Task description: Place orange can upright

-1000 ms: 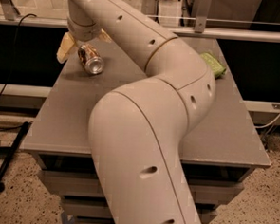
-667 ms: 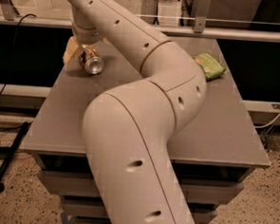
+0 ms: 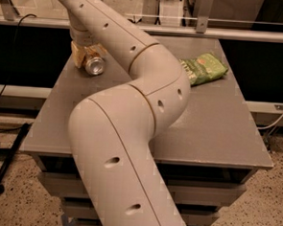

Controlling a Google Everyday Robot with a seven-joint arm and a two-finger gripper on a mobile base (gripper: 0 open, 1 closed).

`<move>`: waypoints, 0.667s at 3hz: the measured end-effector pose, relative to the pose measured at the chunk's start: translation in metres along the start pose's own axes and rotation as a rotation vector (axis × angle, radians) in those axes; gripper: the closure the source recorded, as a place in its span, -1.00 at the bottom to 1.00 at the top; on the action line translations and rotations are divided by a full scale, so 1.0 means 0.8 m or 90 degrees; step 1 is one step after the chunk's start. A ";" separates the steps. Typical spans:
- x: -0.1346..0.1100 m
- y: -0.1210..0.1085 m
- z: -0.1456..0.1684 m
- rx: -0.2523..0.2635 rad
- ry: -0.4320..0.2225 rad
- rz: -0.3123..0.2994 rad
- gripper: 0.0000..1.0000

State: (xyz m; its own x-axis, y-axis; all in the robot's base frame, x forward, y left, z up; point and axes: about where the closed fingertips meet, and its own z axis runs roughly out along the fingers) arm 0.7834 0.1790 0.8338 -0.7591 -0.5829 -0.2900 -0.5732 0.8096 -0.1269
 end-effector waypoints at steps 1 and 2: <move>-0.008 -0.008 -0.015 0.006 -0.022 0.007 0.30; -0.018 -0.020 -0.056 0.001 -0.081 -0.002 0.77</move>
Offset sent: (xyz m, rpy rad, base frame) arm -0.0063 -0.0210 0.1076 0.1594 -0.2184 0.0549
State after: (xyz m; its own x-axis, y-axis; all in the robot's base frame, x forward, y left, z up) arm 0.7900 0.1714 0.8827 -0.7119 -0.5718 -0.4076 -0.5748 0.8080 -0.1295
